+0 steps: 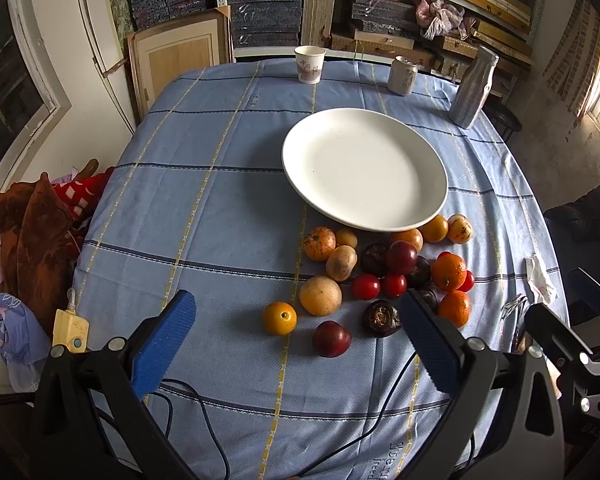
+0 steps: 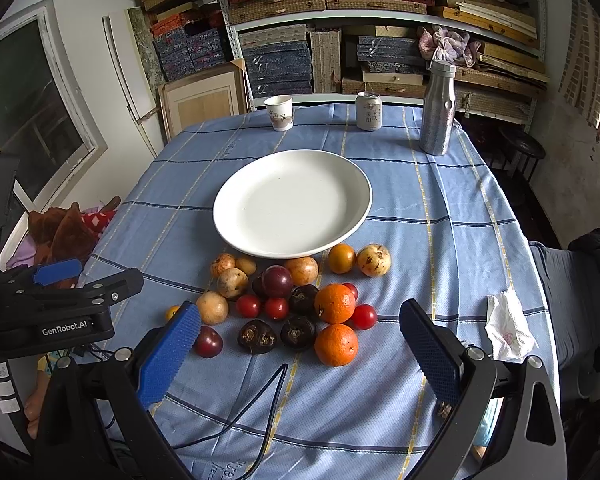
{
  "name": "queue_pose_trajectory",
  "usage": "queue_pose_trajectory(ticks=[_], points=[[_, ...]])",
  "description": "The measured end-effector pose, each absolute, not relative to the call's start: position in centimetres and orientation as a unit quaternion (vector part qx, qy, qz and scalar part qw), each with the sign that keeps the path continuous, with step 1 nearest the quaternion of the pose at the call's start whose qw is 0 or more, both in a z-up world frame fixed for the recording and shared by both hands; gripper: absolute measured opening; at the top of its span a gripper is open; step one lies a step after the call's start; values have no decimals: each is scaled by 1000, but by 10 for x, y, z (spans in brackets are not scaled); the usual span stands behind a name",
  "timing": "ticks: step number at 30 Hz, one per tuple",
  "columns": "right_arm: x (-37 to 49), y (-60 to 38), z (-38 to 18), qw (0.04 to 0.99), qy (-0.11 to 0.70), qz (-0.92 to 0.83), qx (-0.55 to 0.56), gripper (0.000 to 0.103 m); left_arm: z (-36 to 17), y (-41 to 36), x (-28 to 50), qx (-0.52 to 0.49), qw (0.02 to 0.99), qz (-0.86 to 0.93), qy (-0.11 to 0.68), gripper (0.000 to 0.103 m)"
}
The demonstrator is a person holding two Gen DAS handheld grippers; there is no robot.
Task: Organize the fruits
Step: 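Grasp the small yellow-orange fruit with the left tool while the right tool approaches the large orange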
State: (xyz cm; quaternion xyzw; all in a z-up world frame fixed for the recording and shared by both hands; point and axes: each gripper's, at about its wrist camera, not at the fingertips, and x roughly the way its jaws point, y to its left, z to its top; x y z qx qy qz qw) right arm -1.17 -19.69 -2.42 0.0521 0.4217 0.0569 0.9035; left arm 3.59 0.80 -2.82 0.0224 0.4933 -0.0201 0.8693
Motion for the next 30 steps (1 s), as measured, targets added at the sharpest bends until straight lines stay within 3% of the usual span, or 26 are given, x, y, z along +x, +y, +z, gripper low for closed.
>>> queue_pose_trajectory(ticks=[10, 14, 17, 21, 26, 30], points=[[-6, -200, -33, 895, 428, 106, 66, 100, -53, 24, 48, 16, 864, -29, 502, 99], [-15, -212, -42, 930, 353, 103, -22, 100, -90, 47, 56, -6, 846, -59, 530, 99], [-15, -216, -71, 914, 392, 93, -48, 100, -118, 58, 57, -22, 830, -82, 551, 99], [-26, -217, -107, 891, 443, 89, -48, 100, -135, 47, 50, 39, 838, -104, 535, 99], [-32, -210, -122, 881, 461, 77, -78, 100, -154, 37, 52, 86, 829, -110, 542, 99], [-31, -216, -126, 876, 471, 91, -54, 99, -158, 46, 63, 68, 837, -99, 533, 99]])
